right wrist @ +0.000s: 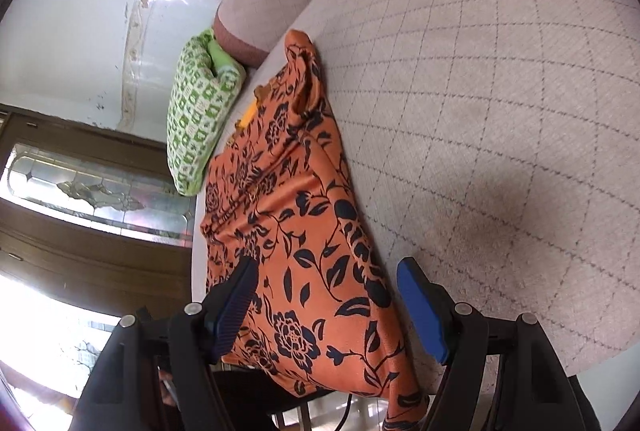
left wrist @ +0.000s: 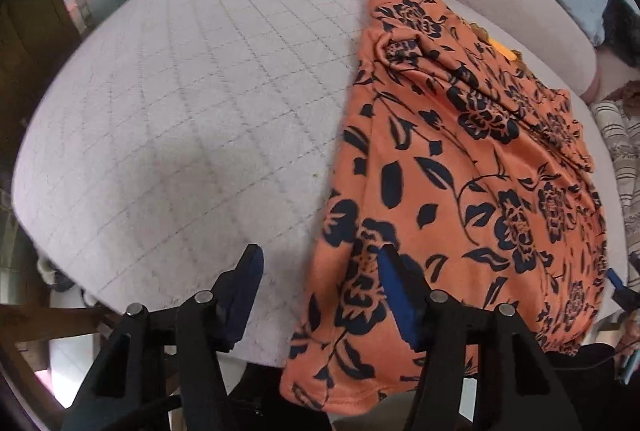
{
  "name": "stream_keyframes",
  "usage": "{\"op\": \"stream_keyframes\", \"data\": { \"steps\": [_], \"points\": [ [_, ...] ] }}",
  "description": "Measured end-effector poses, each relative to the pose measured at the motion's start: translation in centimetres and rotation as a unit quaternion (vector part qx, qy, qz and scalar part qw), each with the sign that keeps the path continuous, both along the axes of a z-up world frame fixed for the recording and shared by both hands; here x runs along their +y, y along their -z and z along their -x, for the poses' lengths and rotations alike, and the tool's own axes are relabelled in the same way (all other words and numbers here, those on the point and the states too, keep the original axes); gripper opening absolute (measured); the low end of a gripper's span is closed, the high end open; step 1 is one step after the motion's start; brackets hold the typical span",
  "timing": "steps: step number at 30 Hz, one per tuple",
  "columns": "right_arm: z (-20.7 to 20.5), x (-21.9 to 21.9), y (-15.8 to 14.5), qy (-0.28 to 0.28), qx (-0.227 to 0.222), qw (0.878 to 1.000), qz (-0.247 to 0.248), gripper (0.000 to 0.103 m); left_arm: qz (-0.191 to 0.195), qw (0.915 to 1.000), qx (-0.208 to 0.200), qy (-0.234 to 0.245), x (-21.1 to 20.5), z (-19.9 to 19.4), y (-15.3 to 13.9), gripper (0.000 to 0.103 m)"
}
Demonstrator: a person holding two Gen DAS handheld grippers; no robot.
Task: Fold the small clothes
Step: 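Release the blouse and lift both grippers away from the folded strip, then grasp the strip's hem end with both grippers and lift it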
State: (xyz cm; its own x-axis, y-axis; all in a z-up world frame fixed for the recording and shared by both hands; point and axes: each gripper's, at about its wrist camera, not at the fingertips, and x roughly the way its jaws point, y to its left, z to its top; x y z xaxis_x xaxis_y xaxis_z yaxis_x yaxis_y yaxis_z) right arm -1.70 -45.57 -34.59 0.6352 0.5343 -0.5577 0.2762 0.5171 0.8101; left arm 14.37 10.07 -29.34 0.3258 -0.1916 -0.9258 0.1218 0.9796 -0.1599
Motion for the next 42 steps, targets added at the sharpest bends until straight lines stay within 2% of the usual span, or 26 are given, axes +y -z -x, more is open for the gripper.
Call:
{"op": "stream_keyframes", "data": {
  "steps": [2,6,8,9,10,11,13,17,20,23,27,29,31,32,33,36,38,40,42],
  "points": [
    [-0.3,0.3,0.1,-0.009,0.003,1.0,0.003,0.075,0.002,0.9996,0.025,0.016,-0.5,-0.4,0.9,0.067],
    [-1.1,1.2,0.5,-0.038,0.014,0.999,0.016,0.075,-0.039,0.9976,0.019,0.054,-2.1,0.2,1.0,0.065],
    [-1.4,1.6,0.8,-0.051,0.021,0.998,0.025,0.074,-0.056,0.9962,0.016,0.065,-2.6,0.8,1.0,0.049],
    [-1.5,1.9,1.0,-0.061,0.027,0.997,0.029,0.073,-0.046,0.9963,0.014,0.071,-2.6,1.1,0.8,0.041],
    [-1.6,2.0,1.2,-0.067,0.03,0.997,0.03,0.074,-0.035,0.9964,0.015,0.076,-2.7,1.5,0.7,0.028],
    [-1.5,2.0,1.3,-0.07,0.03,0.997,0.031,0.074,-0.027,0.9963,0.014,0.08,-2.6,1.7,0.6,0.021],
    [-1.4,1.9,1.4,-0.076,0.026,0.996,0.027,0.074,-0.016,0.9962,0.011,0.084,-2.7,1.9,0.7,0.018],
    [-1.0,1.7,2.0,-0.077,0.027,0.997,0.003,0.073,0.003,0.9955,-0.001,0.095,-2.5,2.4,0.7,0.019],
    [-0.1,1.8,1.6,-0.079,0.026,0.996,0.025,0.07,0.027,0.9965,0.005,0.079,-1.5,2.1,0.6,0.029],
    [0.1,2.0,1.7,-0.093,0.025,0.995,0.027,0.069,0.029,0.9955,0.004,0.09,-1.6,2.0,0.6,0.029],
    [-0.2,3.7,2.4,-0.145,0.027,0.989,0.002,0.059,0.015,0.9918,-0.003,0.127,-3.3,2.4,0.7,0.02],
    [-0.5,5.0,2.3,-0.161,0.026,0.986,0.026,0.058,0.009,0.992,-0.001,0.126,-3.4,2.2,0.8,0.013],
    [-0.8,6.0,2.0,-0.172,0.023,0.983,0.052,0.046,0.02,0.9925,0.004,0.12,-3.3,1.8,0.8,0.012],
    [-0.9,6.2,2.1,-0.173,0.026,0.983,0.059,0.033,0.032,0.9928,0.009,0.115,-2.8,1.6,0.8,0.011],
    [-1.2,6.4,2.1,-0.172,0.031,0.982,0.073,0.025,0.045,0.9929,0.013,0.11,-2.3,1.5,0.9,0.011],
    [-1.6,6.5,1.9,-0.163,0.03,0.982,0.09,0.017,0.068,0.9928,0.02,0.097,-1.3,1.2,1.0,0.01],
    [-1.9,6.9,1.6,-0.158,0.023,0.982,0.097,0.015,0.068,0.9931,0.021,0.094,-1.3,1.1,1.0,0.01],
    [-2.4,7.2,1.5,-0.158,0.024,0.982,0.101,0.015,0.044,0.9936,0.019,0.102,-1.8,1.3,0.8,0.016],
    [-2.8,7.5,1.8,-0.166,0.034,0.98,0.106,0.017,0.012,0.9936,0.011,0.112,-2.4,1.7,0.5,0.034]
  ]
}}
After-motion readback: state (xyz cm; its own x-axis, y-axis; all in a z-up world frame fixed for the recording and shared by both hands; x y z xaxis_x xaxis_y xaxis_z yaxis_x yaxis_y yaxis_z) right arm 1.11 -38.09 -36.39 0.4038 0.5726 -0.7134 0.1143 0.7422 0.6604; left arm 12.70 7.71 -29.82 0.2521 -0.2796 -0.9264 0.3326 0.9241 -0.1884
